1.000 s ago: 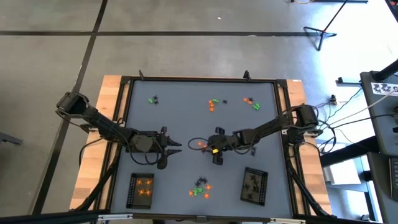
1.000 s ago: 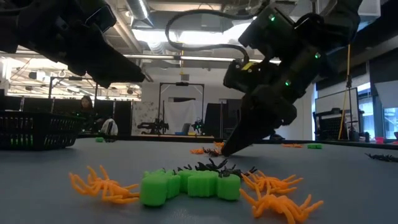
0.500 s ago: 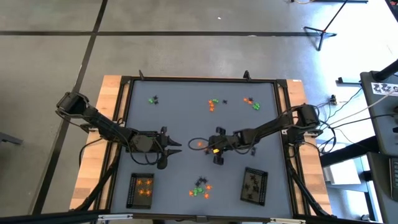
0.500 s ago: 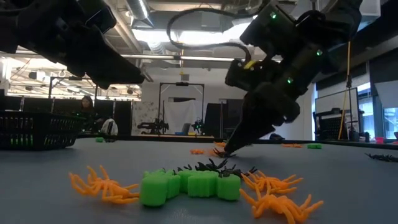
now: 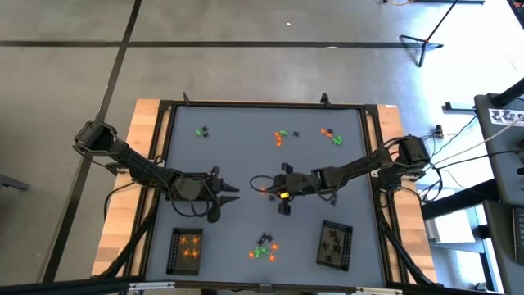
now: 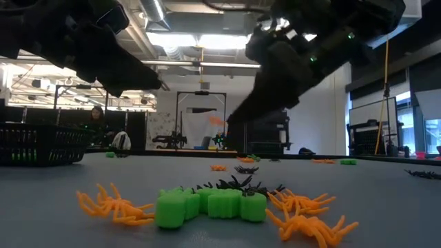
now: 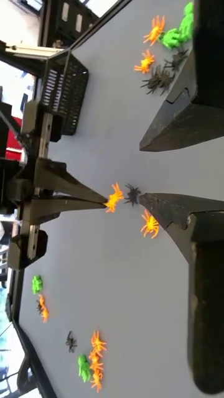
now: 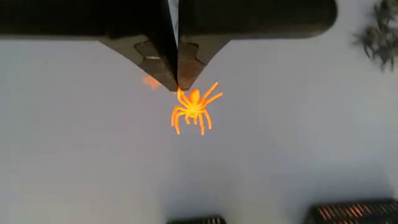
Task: Sort Halloween decoration
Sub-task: Put the orange spider toy into the bottom left black bin
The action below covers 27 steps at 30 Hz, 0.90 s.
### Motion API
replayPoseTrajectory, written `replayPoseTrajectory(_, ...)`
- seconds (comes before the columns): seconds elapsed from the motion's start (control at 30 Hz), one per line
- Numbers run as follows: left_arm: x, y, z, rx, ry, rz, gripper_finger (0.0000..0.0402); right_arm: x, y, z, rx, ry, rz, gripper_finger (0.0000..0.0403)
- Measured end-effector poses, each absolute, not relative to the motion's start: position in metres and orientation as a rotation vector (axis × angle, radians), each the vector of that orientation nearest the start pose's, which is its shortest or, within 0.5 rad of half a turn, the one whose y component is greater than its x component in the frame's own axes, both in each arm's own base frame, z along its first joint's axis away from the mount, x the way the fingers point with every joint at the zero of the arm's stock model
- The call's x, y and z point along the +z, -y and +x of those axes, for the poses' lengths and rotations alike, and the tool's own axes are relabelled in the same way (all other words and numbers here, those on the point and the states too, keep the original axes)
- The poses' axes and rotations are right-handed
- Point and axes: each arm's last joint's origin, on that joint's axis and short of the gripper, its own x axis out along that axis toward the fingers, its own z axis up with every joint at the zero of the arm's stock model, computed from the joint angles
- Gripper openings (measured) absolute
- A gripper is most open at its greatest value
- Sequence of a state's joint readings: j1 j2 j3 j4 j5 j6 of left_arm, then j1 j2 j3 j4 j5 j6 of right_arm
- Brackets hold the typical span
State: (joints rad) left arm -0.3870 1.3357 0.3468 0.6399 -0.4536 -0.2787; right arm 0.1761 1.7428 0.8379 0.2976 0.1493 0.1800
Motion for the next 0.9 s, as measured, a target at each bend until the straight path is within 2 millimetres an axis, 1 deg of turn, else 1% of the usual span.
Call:
replayPoseTrajectory(0.1,0.156,0.075,0.219,0.138,-0.300,-0.160,0.0111,0.157,-0.056,0.341,-0.052,-0.545,0.053,0.0001)
replayPoseTrajectory(0.23,0.157,0.067,0.222,0.248,-0.250,-0.338,0.0111,0.164,-0.055,0.345,-0.066,-0.462,-0.004,0.0001)
replayPoseTrajectory(0.37,0.156,0.060,0.228,0.239,-0.221,-0.422,0.0114,0.169,-0.055,0.347,-0.071,-0.413,-0.040,0.0001)
replayPoseTrajectory(0.47,0.158,0.055,0.234,0.208,-0.175,-0.481,0.0121,0.169,-0.055,0.347,-0.074,-0.405,-0.047,0.0000)
replayPoseTrajectory(0.57,0.155,0.050,0.238,0.194,-0.172,-0.519,0.0128,0.169,-0.055,0.347,-0.081,-0.405,-0.062,0.0000)
replayPoseTrajectory(0.67,0.154,0.047,0.246,0.193,-0.183,-0.546,0.0134,0.169,-0.055,0.347,-0.080,-0.405,-0.070,0.0000)
replayPoseTrajectory(0.8,0.153,0.048,0.264,0.160,-0.204,-0.560,0.0135,0.169,-0.055,0.347,-0.078,-0.406,-0.077,0.0000)
replayPoseTrajectory(0.9,0.152,0.047,0.277,0.170,-0.208,-0.561,0.0135,0.168,-0.055,0.347,-0.078,-0.418,-0.082,0.0000)
